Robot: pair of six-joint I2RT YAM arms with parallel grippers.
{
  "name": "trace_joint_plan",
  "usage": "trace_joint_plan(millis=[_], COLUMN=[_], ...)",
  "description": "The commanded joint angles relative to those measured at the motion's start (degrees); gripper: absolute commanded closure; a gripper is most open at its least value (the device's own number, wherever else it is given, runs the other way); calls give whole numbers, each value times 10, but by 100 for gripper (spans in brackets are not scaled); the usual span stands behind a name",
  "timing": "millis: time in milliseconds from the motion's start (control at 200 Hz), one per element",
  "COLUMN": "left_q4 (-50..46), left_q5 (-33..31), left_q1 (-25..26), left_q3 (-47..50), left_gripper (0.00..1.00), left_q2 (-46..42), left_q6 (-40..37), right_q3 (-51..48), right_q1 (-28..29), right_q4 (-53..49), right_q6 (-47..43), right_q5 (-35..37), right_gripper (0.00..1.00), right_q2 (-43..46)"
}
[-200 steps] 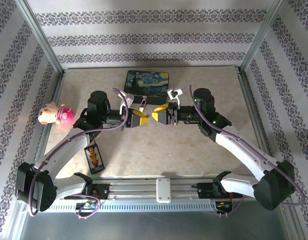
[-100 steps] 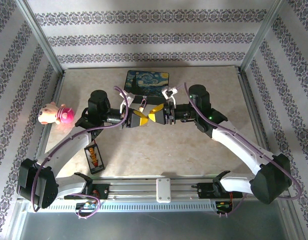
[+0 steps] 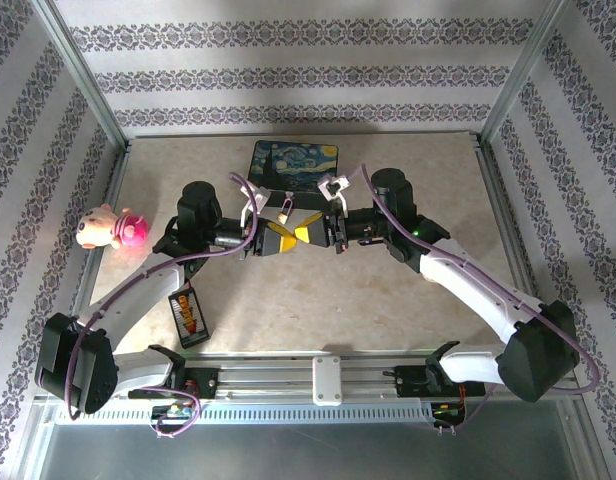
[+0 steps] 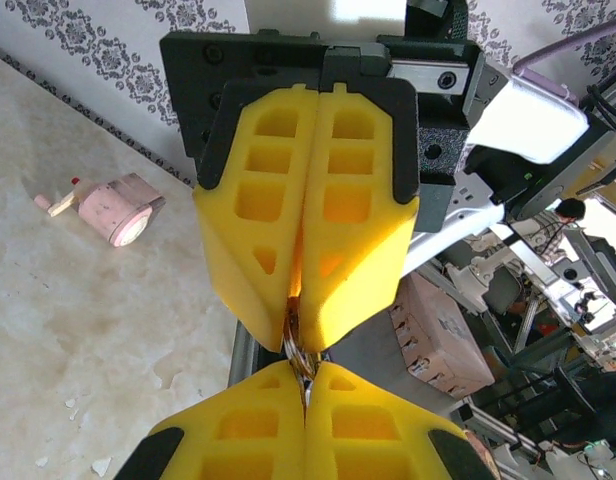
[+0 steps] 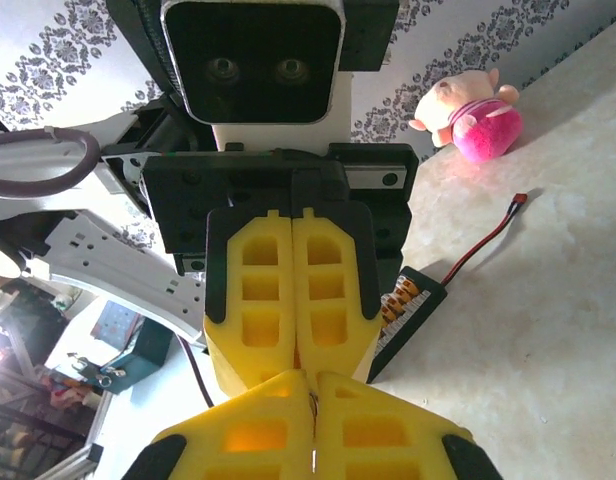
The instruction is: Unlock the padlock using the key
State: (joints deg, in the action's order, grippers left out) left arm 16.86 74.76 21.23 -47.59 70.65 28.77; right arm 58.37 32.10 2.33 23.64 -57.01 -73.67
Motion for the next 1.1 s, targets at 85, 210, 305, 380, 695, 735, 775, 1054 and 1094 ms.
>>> trace_joint_plan(millis=[85,210,305,380,695,735,775,1054,1094], left_q4=[91,122,66,77,116,124,132,228,226], left_q5=[-5,-47,-103,-117,-101,-101,-101,-78,-75], left_q1=[-35,-52,-52,-50,-30,-30,-29,-28,-28], left_q3=[30,50,46,49,43,44,45,56,58], left_gripper=[74,69,69,69,60,59,58,66,67], left_q2=[-16,-35,-49,-59,-47,-41,-35,-10,-10], left_q6=[64,81,46,42,21,24,26,84,83], right_q3=[-16,-33,-45,-52,-45,-42,-38,-31,-31], right_q1=[-16,-17,-16,-14,2,4,7,16,17], right_q4=[31,50,68,79,118,120,122,123,124], right_q6=[18,41,65,82,120,123,125,128,128], right_q5=[48,86,111,129,120,117,114,111,113], right_gripper=[100,100,100,100,100,100,100,100,100], right_q2=[31,52,62,64,40,36,32,21,21])
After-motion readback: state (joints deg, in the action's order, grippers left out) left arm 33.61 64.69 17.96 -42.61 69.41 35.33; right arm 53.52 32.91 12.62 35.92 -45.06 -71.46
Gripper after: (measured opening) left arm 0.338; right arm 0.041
